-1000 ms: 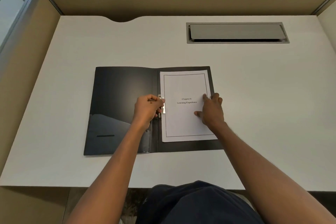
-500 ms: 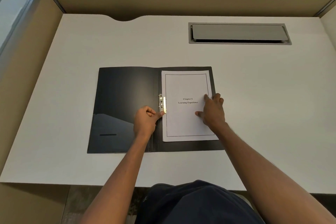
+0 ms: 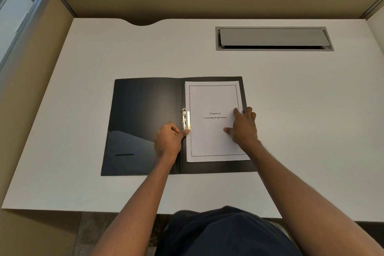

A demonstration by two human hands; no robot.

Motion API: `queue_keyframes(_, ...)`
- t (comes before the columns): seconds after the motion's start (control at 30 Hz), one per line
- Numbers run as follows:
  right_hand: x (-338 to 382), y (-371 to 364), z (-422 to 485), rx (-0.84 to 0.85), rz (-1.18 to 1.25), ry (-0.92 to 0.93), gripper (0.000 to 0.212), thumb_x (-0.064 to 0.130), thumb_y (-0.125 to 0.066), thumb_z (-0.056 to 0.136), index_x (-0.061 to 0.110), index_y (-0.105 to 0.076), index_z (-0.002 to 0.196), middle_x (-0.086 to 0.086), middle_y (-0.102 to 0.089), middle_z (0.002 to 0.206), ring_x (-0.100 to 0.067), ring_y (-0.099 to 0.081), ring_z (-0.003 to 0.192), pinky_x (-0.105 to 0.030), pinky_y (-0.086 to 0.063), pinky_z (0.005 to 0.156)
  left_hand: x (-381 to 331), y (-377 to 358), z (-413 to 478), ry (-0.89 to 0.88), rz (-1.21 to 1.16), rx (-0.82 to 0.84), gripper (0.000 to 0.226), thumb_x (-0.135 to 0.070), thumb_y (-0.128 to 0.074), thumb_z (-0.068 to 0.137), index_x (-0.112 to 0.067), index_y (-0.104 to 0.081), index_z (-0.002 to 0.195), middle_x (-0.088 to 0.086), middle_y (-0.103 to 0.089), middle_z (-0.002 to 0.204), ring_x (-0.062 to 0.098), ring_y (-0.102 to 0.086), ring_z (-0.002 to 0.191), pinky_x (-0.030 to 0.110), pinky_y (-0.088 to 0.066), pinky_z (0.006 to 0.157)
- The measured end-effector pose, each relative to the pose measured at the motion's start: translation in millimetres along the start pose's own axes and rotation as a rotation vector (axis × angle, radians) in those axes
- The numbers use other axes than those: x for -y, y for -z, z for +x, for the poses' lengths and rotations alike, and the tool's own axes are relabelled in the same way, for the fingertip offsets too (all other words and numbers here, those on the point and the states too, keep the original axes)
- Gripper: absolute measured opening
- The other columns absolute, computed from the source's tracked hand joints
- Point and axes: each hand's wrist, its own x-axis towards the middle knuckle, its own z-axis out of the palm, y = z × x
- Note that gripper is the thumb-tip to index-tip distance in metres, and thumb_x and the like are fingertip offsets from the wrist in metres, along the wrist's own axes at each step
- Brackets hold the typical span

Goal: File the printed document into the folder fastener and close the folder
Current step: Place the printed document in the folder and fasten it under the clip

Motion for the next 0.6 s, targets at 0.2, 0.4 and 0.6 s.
queue_keyframes(0.2,-0.2,-0.2,-0.3,-0.002,0.005,0.000,0.078,0.029,-0.081,0.084,0.008,-0.040,0.148,-0.017,-0.033,0.143,-0.035,-0.036,0.131,-0.043,-0.047,0.105,-1.5,1.6,1.4,-0.015,-0.003,0.031,0.034,-0.042,-0.083,0.083,-0.013,-0.065,0.080,0.000,-0.067,0.072,0.023,-0.068,0.068,0.031,-0.054,0.057)
queue_keyframes(0.4,-0.2,1.6,-0.3,0.004,0.005,0.001,0.078,0.031,-0.080,0.085,0.008,-0.040,0.148,-0.017,-0.033,0.144,-0.035,-0.035,0.133,-0.042,-0.046,0.105,2.5,4.8,4.3,0.003,-0.082,0.084,0.029,-0.037,-0.084,0.084,-0.013,-0.068,0.081,0.003,-0.073,0.068,0.020,-0.073,0.058,0.040,-0.066,0.068)
queue_keyframes(0.6,-4.3,1.1,-3.7,-0.014,0.087,0.001,0.076,0.031,-0.081,0.083,0.012,-0.042,0.146,-0.014,-0.035,0.145,-0.032,-0.034,0.136,-0.042,-0.045,0.106,0.8,10.0,6.7,0.007,-0.121,0.140,0.027,-0.034,-0.082,0.087,-0.011,-0.069,0.086,0.006,-0.075,0.073,0.021,-0.074,0.062,0.038,-0.067,0.065)
